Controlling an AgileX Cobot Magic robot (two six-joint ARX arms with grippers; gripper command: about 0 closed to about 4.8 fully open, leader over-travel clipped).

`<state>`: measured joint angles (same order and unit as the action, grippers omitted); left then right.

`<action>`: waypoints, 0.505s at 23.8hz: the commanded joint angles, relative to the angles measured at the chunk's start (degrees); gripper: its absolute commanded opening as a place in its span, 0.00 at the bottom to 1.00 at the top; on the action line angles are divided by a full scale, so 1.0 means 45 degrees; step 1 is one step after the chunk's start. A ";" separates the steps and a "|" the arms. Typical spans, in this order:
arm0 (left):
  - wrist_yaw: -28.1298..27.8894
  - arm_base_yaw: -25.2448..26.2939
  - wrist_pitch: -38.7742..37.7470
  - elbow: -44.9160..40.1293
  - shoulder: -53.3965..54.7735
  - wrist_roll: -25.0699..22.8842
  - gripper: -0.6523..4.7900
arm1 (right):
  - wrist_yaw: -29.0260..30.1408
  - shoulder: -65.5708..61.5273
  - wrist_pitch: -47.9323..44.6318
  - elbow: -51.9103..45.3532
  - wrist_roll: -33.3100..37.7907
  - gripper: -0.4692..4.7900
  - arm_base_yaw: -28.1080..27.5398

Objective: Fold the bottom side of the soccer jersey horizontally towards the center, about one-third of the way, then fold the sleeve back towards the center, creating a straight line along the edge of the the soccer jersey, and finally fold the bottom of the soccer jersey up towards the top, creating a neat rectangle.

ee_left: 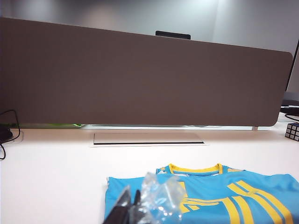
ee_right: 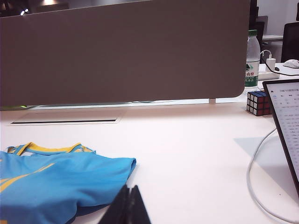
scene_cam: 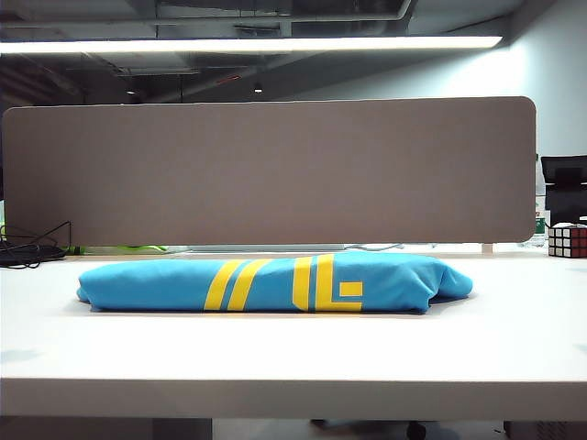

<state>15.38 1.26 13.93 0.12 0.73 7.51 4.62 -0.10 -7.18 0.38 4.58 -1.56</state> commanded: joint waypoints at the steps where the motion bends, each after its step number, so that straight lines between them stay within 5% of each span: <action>1: -0.0107 0.0005 -0.0010 0.0068 0.0000 -0.0005 0.11 | -0.0005 0.0029 -0.0262 -0.0078 -0.0068 0.07 -0.0010; 5: -0.1175 0.0005 -0.0044 0.0068 0.0000 -0.0005 0.11 | -0.1127 0.0029 -0.0257 -0.0078 -0.0073 0.07 -0.0015; 12: -0.1039 0.0015 -0.1044 0.0068 0.0000 -0.0005 0.11 | -0.1117 0.0029 -0.0005 -0.0078 -0.0073 0.07 -0.0015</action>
<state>10.46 1.28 9.43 0.10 0.75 7.51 -0.10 -0.10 -6.57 0.38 4.45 -1.63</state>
